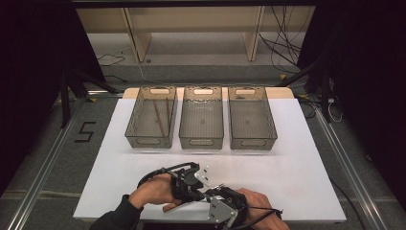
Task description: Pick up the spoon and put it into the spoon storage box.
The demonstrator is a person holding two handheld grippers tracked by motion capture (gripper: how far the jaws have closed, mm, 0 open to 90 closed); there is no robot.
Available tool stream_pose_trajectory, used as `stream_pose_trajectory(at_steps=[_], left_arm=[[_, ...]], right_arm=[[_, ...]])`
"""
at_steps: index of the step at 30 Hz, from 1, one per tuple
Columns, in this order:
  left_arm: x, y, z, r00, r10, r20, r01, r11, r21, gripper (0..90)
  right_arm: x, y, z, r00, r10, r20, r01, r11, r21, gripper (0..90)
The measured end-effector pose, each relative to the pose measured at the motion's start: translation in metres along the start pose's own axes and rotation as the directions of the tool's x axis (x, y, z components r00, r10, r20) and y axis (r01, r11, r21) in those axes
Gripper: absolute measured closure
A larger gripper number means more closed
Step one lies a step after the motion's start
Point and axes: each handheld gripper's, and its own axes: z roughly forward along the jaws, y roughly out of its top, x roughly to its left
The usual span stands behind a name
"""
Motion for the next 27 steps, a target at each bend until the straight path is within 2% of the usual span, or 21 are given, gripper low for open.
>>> stream_pose_trajectory(at_steps=[2, 3, 4, 6, 7, 8, 9, 11, 15, 16, 18, 19, 22, 23, 26, 27], left_arm=[[-0.001, 0.0, 0.0, 1.0, 0.001, 0.003, -0.001, 1.0, -0.003, 89.3], [-0.001, 0.0, 0.0, 1.0, -0.001, 0.003, 0.001, 1.0, -0.002, 89.4], [-0.001, 0.0, 0.0, 1.0, 0.0, 0.004, 0.0, 1.0, -0.001, 89.3], [-0.001, 0.0, 0.001, 0.9999, 0.007, 0.01, -0.007, 1.0, 0.005, 89.3], [-0.002, 0.0, 0.001, 0.9999, 0.009, 0.007, -0.009, 1.0, 0.005, 89.3], [-0.002, 0.0, 0.001, 0.9998, 0.017, 0.01, -0.017, 0.9998, 0.011, 89.2], [-0.002, 0.0, 0.001, 0.9997, 0.019, 0.013, -0.02, 0.9997, 0.011, 89.0], [-0.002, 0.0, 0.001, 0.9995, 0.026, 0.018, -0.026, 0.9996, 0.009, 88.5], [-0.002, -0.001, 0.0, 0.9994, 0.023, 0.027, -0.023, 0.9997, -0.006, 86.1], [-0.002, -0.001, 0.0, 0.9993, 0.023, 0.029, -0.022, 0.9996, -0.015, 85.6], [0.0, -0.002, -0.003, 0.9996, 0.004, 0.028, -0.003, 0.9993, -0.036, 81.9], [0.0, -0.003, -0.005, 0.9995, -0.014, 0.03, 0.015, 0.9984, -0.054, 79.9], [0.003, -0.007, -0.014, 0.999, -0.028, 0.034, 0.031, 0.9952, -0.093, 69.1], [0.005, -0.009, -0.017, 0.999, -0.031, 0.031, 0.034, 0.9945, -0.099, 67.3], [0.011, -0.017, -0.027, 0.9975, -0.07, 0.005, 0.07, 0.9893, -0.128, 56.3], [0.013, -0.02, -0.03, 0.9967, -0.081, 0.0, 0.08, 0.9871, -0.139, 54.8]], right_arm=[[0.0, 0.0, 0.0, 0.9999, -0.011, -0.003, 0.011, 1.0, 0.002, 76.8], [-0.002, -0.001, 0.0, 0.9988, -0.048, -0.008, 0.048, 0.999, 0.006, 78.1], [-0.002, -0.001, -0.001, 0.9982, -0.059, -0.009, 0.059, 0.998, 0.011, 79.2], [-0.001, -0.001, 0.0, 0.9976, -0.068, -0.017, 0.068, 0.998, 0.007, 80.8], [0.001, 0.0, 0.0, 0.9989, -0.042, -0.022, 0.043, 0.999, 0.005, 81.8], [0.0, -0.001, 0.001, 0.9959, -0.086, -0.029, 0.086, 0.996, 0.004, 83.0], [0.002, 0.0, 0.001, 0.9978, -0.06, -0.029, 0.06, 0.998, 0.007, 84.3], [0.003, -0.001, 0.001, 0.9956, -0.082, -0.045, 0.082, 0.997, 0.007, 86.8], [0.005, -0.001, 0.001, 0.9949, -0.075, -0.067, 0.077, 0.997, 0.018, 89.5], [0.003, -0.002, 0.001, 0.9929, -0.096, -0.07, 0.097, 0.995, 0.013, 89.6], [0.002, -0.002, 0.0, 0.9933, -0.092, -0.07, 0.093, 0.995, 0.017, 89.7], [0.001, -0.002, 0.0, 0.9914, -0.109, -0.072, 0.111, 0.993, 0.026, 89.7], [0.0, -0.004, -0.001, 0.994, -0.091, -0.061, 0.093, 0.995, 0.032, 89.8], [-0.001, -0.005, -0.001, 0.9933, -0.091, -0.071, 0.093, 0.995, 0.025, 89.8], [-0.003, -0.007, -0.003, 0.9964, -0.066, -0.054, 0.068, 0.997, 0.033, 89.7], [-0.006, -0.009, -0.005, 0.9942, -0.086, -0.065, 0.089, 0.995, 0.037, 89.7]])
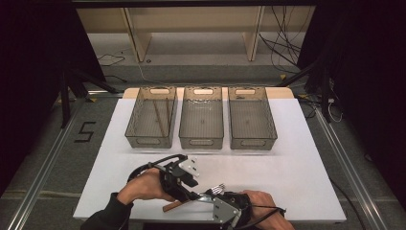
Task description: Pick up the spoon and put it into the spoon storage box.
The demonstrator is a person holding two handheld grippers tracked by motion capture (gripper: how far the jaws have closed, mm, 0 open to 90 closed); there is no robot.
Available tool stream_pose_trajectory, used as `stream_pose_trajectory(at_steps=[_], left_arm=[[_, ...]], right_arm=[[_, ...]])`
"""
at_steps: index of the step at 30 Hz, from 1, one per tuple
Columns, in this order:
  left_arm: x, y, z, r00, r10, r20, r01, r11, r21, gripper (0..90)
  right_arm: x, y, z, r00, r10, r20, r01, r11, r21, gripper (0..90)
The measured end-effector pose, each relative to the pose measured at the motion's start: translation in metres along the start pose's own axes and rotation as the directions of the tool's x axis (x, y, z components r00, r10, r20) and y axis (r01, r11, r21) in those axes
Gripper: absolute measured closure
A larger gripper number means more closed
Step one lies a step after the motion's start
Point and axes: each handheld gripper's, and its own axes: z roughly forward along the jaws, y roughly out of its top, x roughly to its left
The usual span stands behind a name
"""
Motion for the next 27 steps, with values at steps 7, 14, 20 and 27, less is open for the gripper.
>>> stream_pose_trajectory(at_steps=[7, 14, 20, 27], left_arm=[[0.013, -0.014, -0.02, 0.9958, -0.079, -0.046, 0.075, 0.9934, -0.087, 34.2], [0.027, -0.029, -0.023, 0.9849, -0.153, -0.08, 0.138, 0.9761, -0.168, 28.0], [0.031, -0.04, -0.014, 0.9738, -0.195, -0.118, 0.169, 0.9655, -0.198, 25.0], [0.03, -0.046, -0.004, 0.9627, -0.231, -0.14, 0.193, 0.9511, -0.241, 20.8]], right_arm=[[-0.015, -0.012, -0.007, 0.9871, 0.151, 0.055, -0.15, 0.989, -0.008, 89.7], [-0.037, -0.027, -0.016, 0.9509, 0.291, 0.106, -0.29, 0.957, -0.025, 89.7], [-0.061, -0.037, -0.02, 0.8827, 0.459, 0.103, -0.454, 0.889, -0.067, 89.7], [-0.099, -0.037, -0.017, 0.758, 0.652, 0.023, -0.641, 0.751, -0.162, 89.6]])
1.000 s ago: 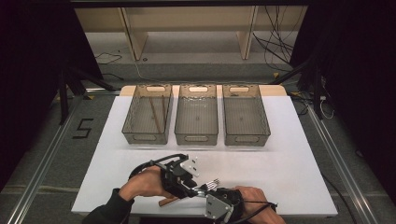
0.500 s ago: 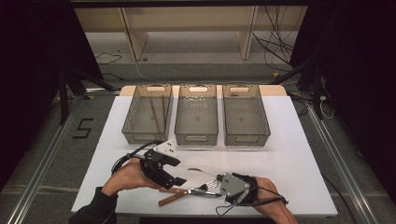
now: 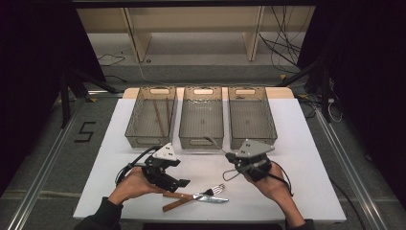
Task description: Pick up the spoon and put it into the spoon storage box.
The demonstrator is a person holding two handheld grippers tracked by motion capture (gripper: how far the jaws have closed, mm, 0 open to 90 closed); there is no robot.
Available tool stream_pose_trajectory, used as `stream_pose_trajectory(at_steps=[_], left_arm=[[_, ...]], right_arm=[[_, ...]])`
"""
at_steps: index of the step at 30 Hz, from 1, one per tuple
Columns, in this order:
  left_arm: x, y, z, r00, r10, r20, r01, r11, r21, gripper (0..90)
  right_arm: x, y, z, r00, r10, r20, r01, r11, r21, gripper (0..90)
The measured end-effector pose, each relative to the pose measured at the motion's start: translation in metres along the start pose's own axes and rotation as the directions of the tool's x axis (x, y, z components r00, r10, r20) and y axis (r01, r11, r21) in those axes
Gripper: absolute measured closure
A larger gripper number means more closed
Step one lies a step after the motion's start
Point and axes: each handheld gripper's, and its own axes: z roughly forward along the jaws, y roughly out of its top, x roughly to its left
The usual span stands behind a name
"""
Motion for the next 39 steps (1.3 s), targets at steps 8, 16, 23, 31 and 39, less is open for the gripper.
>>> stream_pose_trajectory(at_steps=[8, 16, 23, 31, 39], left_arm=[[-0.002, -0.007, 0.007, 0.9999, -0.014, -0.01, 0.014, 0.9999, 0.006, 17.9], [-0.004, -0.01, 0.009, 0.9992, -0.031, -0.024, 0.031, 0.9994, -0.015, 16.4], [-0.006, -0.013, 0.008, 0.9987, -0.041, -0.031, 0.04, 0.9986, -0.035, 16.1], [-0.005, -0.018, 0.004, 0.9978, -0.052, -0.04, 0.048, 0.995, -0.088, 16.1], [-0.008, -0.022, 0.005, 0.9979, -0.057, -0.031, 0.052, 0.9887, -0.141, 16.1]], right_arm=[[-0.029, 0.022, 0.025, 0.9731, 0.227, -0.04, -0.228, 0.973, -0.029, 89.5], [-0.051, 0.037, 0.055, 0.9428, 0.333, -0.023, -0.333, 0.943, 0.001, 89.5], [-0.066, 0.053, 0.073, 0.9203, 0.391, -0.007, -0.391, 0.92, 0.009, 89.4], [-0.086, 0.069, 0.094, 0.8965, 0.442, 0.026, -0.443, 0.896, 0.024, 89.3], [-0.096, 0.079, 0.116, 0.8789, 0.475, 0.047, -0.477, 0.877, 0.052, 89.2]])
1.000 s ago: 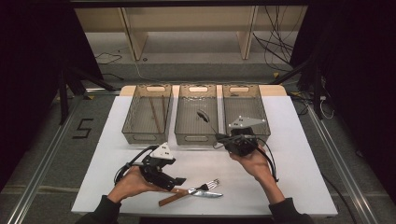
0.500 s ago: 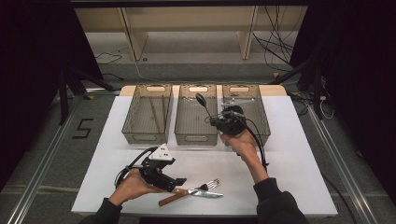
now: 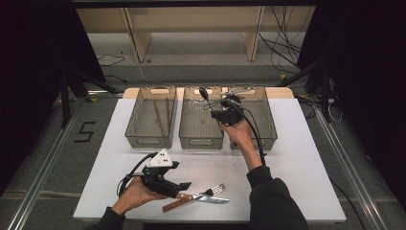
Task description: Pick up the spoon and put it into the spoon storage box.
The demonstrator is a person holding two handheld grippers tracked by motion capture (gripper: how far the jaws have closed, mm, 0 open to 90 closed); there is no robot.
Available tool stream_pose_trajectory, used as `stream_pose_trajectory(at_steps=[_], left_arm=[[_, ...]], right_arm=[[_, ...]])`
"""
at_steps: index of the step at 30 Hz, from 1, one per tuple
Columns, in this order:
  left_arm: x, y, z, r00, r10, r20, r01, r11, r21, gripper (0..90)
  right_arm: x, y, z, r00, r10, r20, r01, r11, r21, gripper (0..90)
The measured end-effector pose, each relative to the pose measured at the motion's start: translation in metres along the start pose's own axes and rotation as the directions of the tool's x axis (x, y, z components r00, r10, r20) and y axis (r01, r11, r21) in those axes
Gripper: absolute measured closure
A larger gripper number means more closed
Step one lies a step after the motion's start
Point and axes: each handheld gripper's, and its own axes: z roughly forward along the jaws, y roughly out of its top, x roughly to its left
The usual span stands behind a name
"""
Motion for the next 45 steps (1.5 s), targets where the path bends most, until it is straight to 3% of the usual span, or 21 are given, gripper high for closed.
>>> stream_pose_trajectory(at_steps=[15, 28, 30, 34, 39, 45], left_arm=[[0.001, -0.001, -0.002, 0.9997, -0.025, -0.005, 0.025, 0.9996, 0.01, 15.9], [-0.001, 0.0, 0.002, 0.9998, -0.016, -0.008, 0.017, 0.9993, 0.033, 15.9], [-0.002, 0.0, 0.002, 0.9999, -0.013, -0.006, 0.013, 0.9992, 0.038, 15.9], [-0.002, 0.0, 0.002, 0.9999, -0.01, -0.006, 0.01, 0.9991, 0.04, 15.9], [-0.001, 0.0, 0.002, 0.9999, -0.012, -0.006, 0.012, 0.999, 0.044, 15.9], [-0.002, 0.0, 0.002, 0.9999, -0.014, -0.008, 0.014, 0.9987, 0.048, 16.0]], right_arm=[[0.002, 0.008, 0.025, 0.9991, 0.005, 0.042, -0.007, 0.999, 0.052, 89.1], [0.004, 0.005, 0.038, 0.9969, -0.007, 0.079, 0.001, 0.997, 0.083, 88.6], [0.005, 0.005, 0.039, 0.9974, 0.007, 0.071, -0.013, 0.997, 0.081, 80.6], [0.005, 0.006, 0.04, 0.9983, 0.016, 0.056, -0.022, 0.995, 0.1, 54.1], [0.007, 0.007, 0.033, 0.9995, 0.017, 0.027, -0.019, 0.997, 0.076, 46.0], [0.017, 0.005, 0.019, 0.9986, -0.052, 0.002, 0.052, 0.997, 0.058, 40.7]])
